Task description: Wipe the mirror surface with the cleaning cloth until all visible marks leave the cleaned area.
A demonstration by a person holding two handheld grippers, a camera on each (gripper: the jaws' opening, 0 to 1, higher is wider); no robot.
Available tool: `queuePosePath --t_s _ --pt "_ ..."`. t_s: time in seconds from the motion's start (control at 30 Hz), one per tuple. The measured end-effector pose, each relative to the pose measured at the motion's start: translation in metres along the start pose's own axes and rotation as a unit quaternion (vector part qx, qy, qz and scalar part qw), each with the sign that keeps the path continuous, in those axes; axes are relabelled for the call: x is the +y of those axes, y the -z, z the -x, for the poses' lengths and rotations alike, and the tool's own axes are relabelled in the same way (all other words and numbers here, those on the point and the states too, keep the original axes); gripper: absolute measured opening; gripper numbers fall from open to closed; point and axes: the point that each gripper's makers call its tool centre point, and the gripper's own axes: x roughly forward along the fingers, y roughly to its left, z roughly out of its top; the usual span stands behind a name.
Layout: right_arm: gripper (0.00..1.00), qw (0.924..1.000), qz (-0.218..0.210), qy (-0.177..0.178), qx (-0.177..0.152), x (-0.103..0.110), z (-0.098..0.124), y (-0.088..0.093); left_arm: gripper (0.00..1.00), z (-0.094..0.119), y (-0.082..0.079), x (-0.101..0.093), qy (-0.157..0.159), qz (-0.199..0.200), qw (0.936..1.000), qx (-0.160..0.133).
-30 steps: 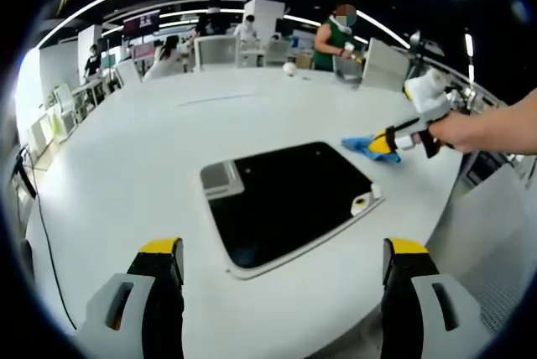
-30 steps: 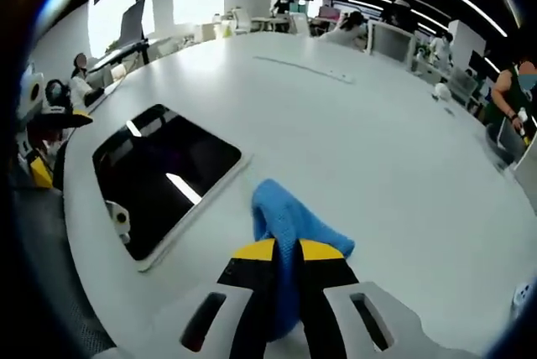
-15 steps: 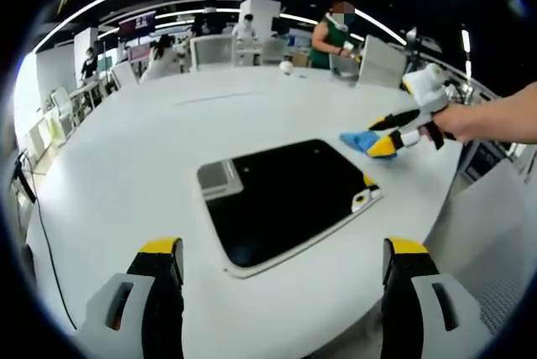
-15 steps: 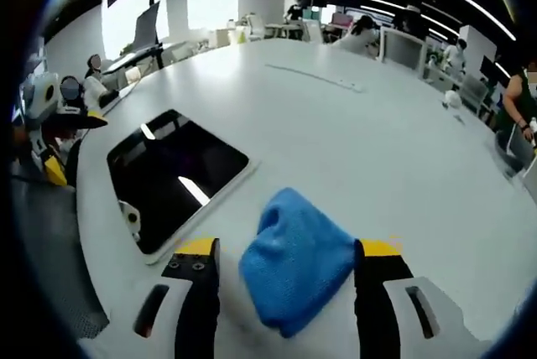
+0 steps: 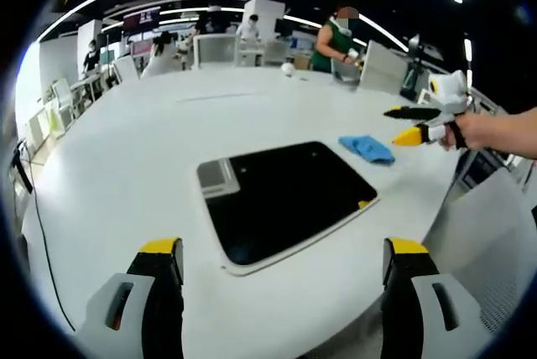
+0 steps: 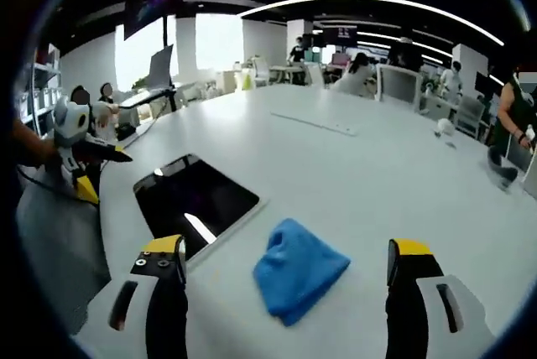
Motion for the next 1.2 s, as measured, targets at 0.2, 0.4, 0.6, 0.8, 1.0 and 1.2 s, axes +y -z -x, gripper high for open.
queuePosePath --t_s 0.2,0.4,0.6,0.8,1.0,1.2 --pt "1.00 0.9998 -0.002 -0.005 -0.021 0.004 0.017 0.001 0.99 0.001 -0.002 0.002 -0.006 0.002 1.0000 -0.007" --pt "1.00 0.9997 -0.008 -0.002 -0.023 0.006 0.036 0.016 0.99 0.002 -0.003 0.003 -0.010 0.003 0.9999 -0.010" --pt "1.00 0.9997 -0.017 0.005 -0.014 0.002 0.047 0.030 0.99 0.002 -0.002 0.003 -0.006 0.007 0.9999 -0.011" --pt "1.00 0.9994 -0.024 0.009 -0.022 0.001 0.053 0.028 0.99 0.003 -0.007 0.002 -0.008 0.001 0.9998 -0.017" --pt "1.00 0.9996 -0.019 0.008 -0.020 0.002 0.050 0.031 0.99 0.007 -0.018 0.004 -0.010 -0.001 0.9993 -0.037" --pt "1.00 0.9990 -0.028 0.017 -0.031 0.001 0.053 0.027 0.99 0.012 -0.015 0.013 -0.019 -0.005 0.9990 -0.041"
